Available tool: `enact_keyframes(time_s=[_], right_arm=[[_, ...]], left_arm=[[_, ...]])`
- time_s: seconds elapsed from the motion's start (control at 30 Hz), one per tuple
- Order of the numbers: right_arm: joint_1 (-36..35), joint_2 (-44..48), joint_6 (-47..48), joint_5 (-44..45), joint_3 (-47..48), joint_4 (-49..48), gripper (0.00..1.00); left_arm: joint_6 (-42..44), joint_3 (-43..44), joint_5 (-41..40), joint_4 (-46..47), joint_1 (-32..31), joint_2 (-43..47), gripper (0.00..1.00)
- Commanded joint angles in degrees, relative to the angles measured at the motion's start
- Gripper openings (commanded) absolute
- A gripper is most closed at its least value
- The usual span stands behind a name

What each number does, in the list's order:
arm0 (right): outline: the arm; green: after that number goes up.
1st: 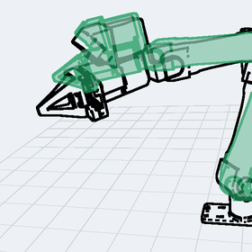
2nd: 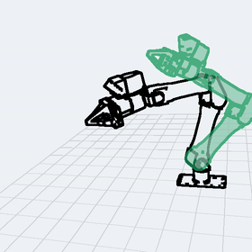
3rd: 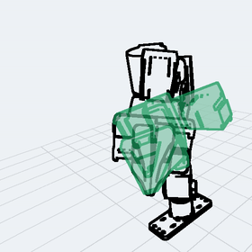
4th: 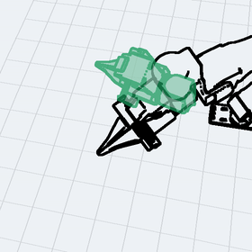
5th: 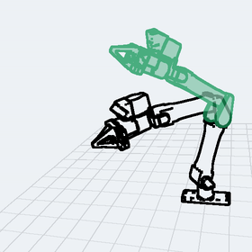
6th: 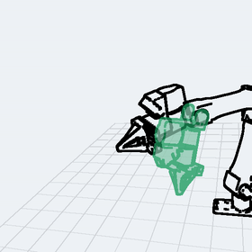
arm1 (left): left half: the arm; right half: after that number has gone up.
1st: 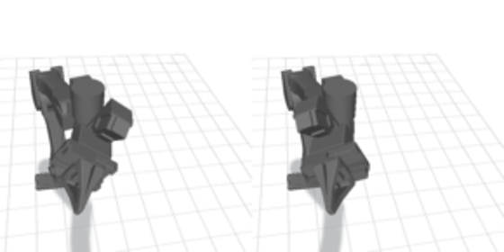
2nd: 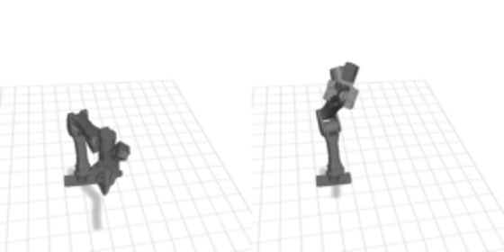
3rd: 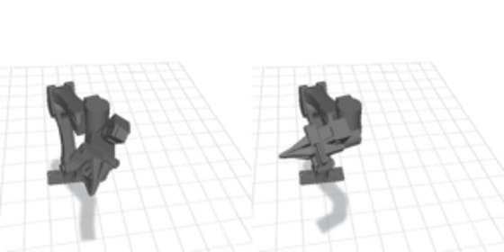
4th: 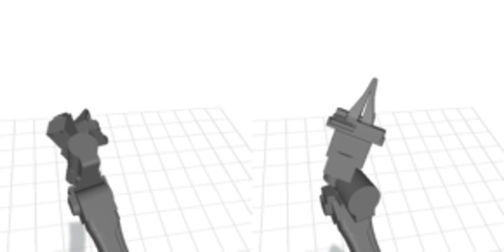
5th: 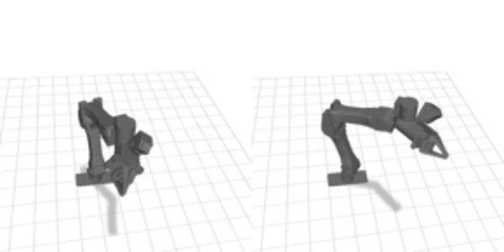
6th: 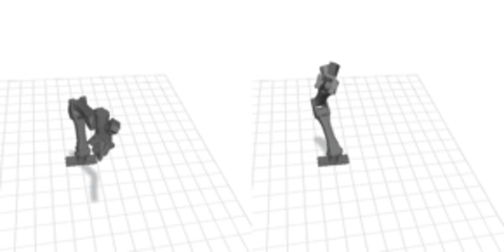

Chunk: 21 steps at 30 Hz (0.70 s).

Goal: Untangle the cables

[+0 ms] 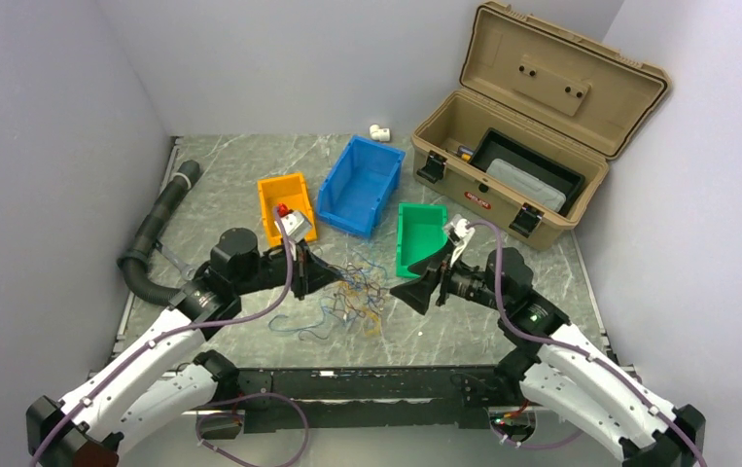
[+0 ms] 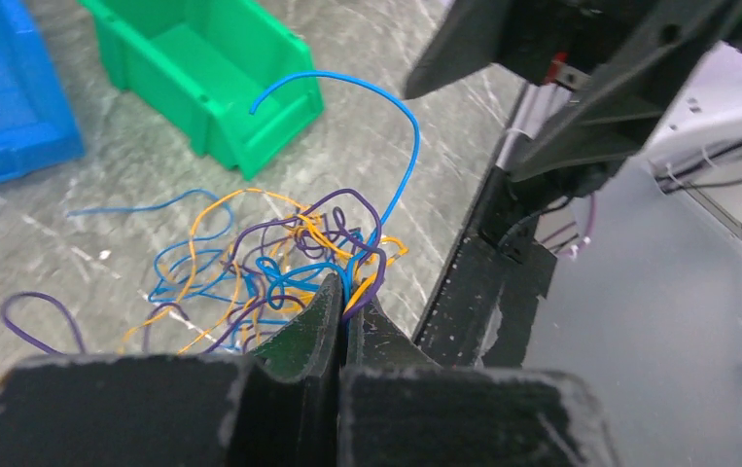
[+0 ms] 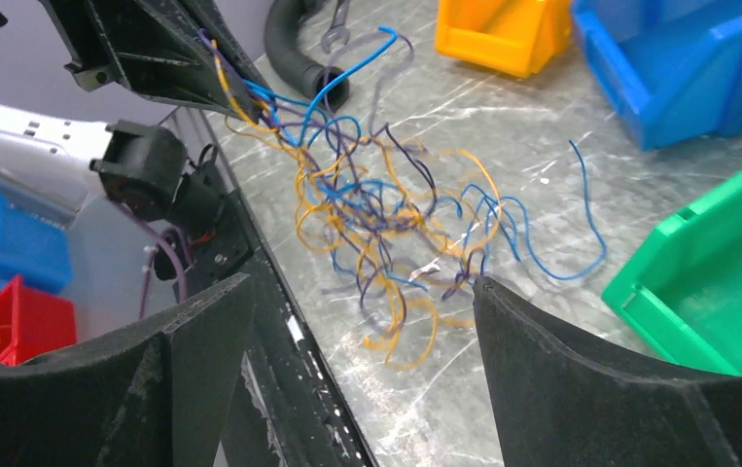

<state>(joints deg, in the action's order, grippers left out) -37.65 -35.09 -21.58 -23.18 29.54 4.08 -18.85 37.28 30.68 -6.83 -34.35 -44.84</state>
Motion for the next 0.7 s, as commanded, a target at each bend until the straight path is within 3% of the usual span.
enact_keyframes(time_s=[0.0, 0.27, 0.47, 0.67], right_arm=[[-0.22, -3.66, 1.45, -8.21, 0.46, -11.78, 0.86], [-2.04, -11.03, -0.87, -14.78, 2.42, -23.85, 0.84], [-3.13, -12.83, -3.85, -16.71, 2.20, -29.37, 0.69], [-3.20, -10.71, -4.21, -14.33, 1.37, -28.45, 0.68]], left_arm=[[2.57, 3.71, 6.76, 4.30, -2.20, 0.01, 0.00], [3.78, 6.09, 5.76, 2.99, -5.73, -3.10, 0.00], [3.44, 6.71, 2.87, 3.34, -6.28, -5.34, 0.00], [2.46, 6.69, 1.47, 4.28, -6.31, -6.77, 0.00]])
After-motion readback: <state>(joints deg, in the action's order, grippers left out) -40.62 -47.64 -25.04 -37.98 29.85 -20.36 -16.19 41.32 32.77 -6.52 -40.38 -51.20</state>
